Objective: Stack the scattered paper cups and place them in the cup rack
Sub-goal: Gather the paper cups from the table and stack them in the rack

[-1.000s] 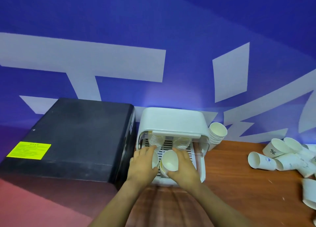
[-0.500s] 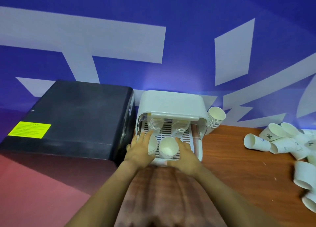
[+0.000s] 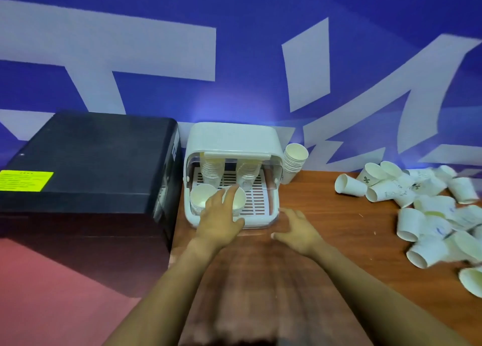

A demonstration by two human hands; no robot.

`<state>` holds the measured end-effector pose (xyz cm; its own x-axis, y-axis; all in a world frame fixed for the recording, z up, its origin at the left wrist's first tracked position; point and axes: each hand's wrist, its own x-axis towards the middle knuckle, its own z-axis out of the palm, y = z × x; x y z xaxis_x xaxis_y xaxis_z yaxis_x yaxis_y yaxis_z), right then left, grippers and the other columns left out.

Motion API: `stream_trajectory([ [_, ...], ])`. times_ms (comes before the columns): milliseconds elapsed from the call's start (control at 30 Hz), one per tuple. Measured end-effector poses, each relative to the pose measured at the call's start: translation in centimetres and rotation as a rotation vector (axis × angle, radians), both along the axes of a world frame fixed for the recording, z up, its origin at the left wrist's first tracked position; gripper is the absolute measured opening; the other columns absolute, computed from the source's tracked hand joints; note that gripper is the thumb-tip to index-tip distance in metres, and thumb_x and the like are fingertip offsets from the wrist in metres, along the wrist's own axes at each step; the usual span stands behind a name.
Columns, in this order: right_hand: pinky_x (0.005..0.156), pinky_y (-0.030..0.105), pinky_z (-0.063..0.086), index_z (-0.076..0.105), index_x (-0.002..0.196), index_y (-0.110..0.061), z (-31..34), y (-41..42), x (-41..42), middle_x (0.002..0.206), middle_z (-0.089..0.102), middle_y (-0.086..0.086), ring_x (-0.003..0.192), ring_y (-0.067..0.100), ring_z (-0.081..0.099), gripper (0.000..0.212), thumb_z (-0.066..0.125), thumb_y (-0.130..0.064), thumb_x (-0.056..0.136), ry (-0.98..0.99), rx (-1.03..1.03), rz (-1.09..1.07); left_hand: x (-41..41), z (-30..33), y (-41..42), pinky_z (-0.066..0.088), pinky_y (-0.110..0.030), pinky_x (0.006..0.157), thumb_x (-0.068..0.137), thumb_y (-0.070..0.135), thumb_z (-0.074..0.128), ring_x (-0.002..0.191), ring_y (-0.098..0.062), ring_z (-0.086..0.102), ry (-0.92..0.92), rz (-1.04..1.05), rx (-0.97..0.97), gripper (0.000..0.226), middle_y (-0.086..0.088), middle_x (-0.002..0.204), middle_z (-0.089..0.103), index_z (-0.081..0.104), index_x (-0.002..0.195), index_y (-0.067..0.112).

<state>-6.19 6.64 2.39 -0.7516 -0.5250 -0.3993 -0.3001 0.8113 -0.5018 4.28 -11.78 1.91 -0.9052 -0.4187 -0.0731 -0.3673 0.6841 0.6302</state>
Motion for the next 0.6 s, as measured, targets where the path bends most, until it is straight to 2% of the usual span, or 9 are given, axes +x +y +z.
stream_trajectory([
  [200,0.104,0.029,0.035,0.032,0.143,-0.024,0.6,5.9,-2.2,0.144,0.031,0.006,0.126,0.022,0.044,0.073,0.07,-0.033,0.081,-0.011,0.031,-0.069,-1.4,-1.5,6.0,0.029,-0.044,0.112,0.083,0.033,0.061,0.14,-0.024,0.023,-0.077,-0.077,0.016,0.08,-0.003,0.152,0.024,0.015,0.148,0.035],
  [467,0.098,0.026,0.035,0.033,0.143,-0.024,1.2,14.1,-8.4,0.143,0.031,0.006,0.123,0.021,0.046,0.071,0.068,-0.034,0.083,-0.034,-0.023,-0.03,-7.0,0.0,12.5,0.03,-0.044,0.112,0.082,0.035,0.062,0.138,-0.026,0.026,-0.091,-0.025,-0.047,0.082,-0.006,0.151,0.028,0.015,0.149,0.034],
  [600,0.101,0.031,0.038,0.034,0.141,-0.027,1.4,19.8,-12.9,0.143,0.033,0.004,0.124,0.021,0.046,0.069,0.068,-0.036,0.082,-0.013,-0.045,-0.056,-10.8,0.1,17.9,0.029,-0.043,0.112,0.082,0.034,0.064,0.138,-0.024,0.026,-0.097,-0.032,-0.045,0.082,-0.004,0.151,0.027,0.015,0.148,0.034],
])
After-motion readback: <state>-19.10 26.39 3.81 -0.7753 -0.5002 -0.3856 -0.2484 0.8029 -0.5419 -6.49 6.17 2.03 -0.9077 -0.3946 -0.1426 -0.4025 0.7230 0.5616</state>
